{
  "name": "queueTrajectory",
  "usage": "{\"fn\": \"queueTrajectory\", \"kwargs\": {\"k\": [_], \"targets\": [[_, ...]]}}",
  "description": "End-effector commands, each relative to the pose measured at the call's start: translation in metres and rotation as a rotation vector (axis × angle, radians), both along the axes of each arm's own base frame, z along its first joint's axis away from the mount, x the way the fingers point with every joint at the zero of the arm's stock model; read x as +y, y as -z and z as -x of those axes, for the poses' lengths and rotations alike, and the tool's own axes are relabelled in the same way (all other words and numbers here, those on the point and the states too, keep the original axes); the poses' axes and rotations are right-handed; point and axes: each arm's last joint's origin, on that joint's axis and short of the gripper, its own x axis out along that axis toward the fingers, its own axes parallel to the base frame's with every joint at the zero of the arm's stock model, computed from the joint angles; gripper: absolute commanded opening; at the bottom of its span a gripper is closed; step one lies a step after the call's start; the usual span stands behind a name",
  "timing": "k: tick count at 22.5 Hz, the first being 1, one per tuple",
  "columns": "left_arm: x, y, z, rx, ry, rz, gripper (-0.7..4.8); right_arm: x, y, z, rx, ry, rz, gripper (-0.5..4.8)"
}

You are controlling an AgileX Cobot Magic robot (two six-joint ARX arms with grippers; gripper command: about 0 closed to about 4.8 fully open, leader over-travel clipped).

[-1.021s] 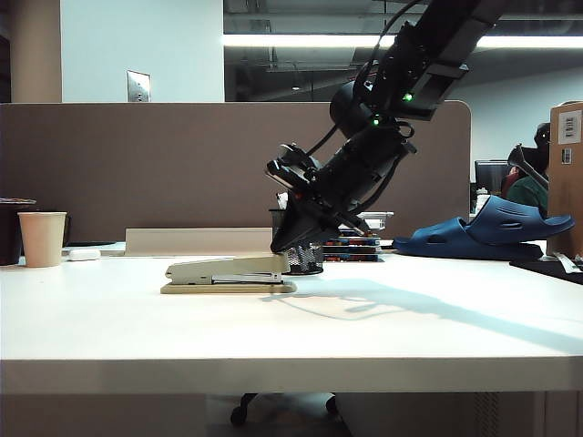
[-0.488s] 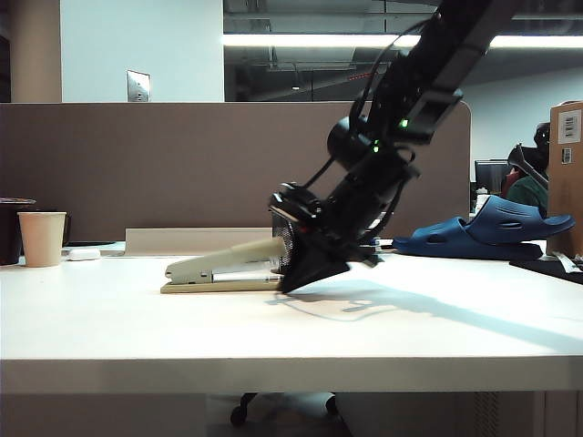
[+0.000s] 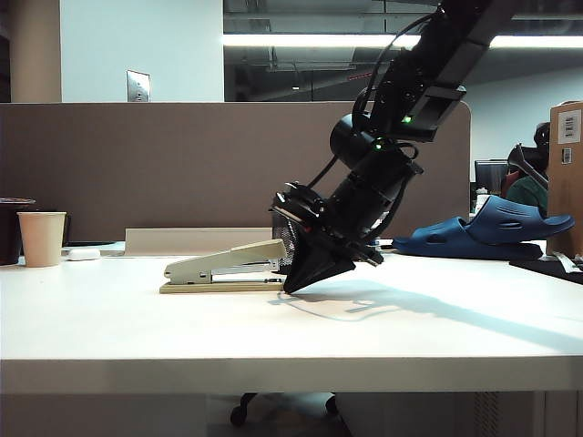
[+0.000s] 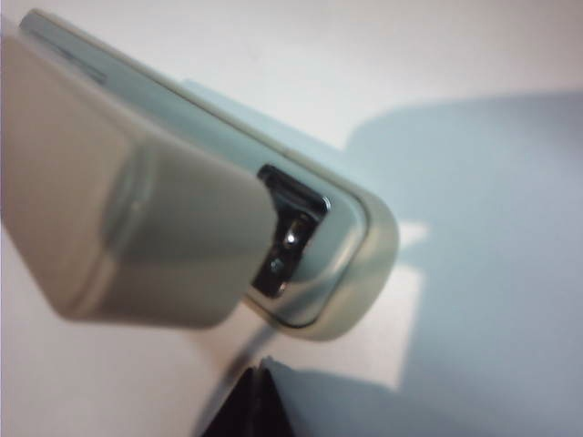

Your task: Press the stapler down.

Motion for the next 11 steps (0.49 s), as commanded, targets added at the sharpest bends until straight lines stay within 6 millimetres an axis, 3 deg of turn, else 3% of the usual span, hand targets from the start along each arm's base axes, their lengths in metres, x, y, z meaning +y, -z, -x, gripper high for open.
{"fn": "queueTrajectory", "kwargs": {"k": [1, 7, 11], "targets": [[0.000, -0.003, 0.000, -0.019, 0.002, -0.002, -0.06, 0.002, -0.023, -0.001, -0.088, -0.007, -0.041, -0.09], [0.000, -0.003, 0.000, -0.019, 0.002, -0.002, -0.06, -0.002, -0.067, 0.002, -0.236, 0.010, -0.081, -0.09], [0.000, -0.003, 0.000, -0.019, 0.001, -0.002, -0.06, -0.014, -0.117, 0.012, -0.420, 0.043, -0.042, -0.09]]}}
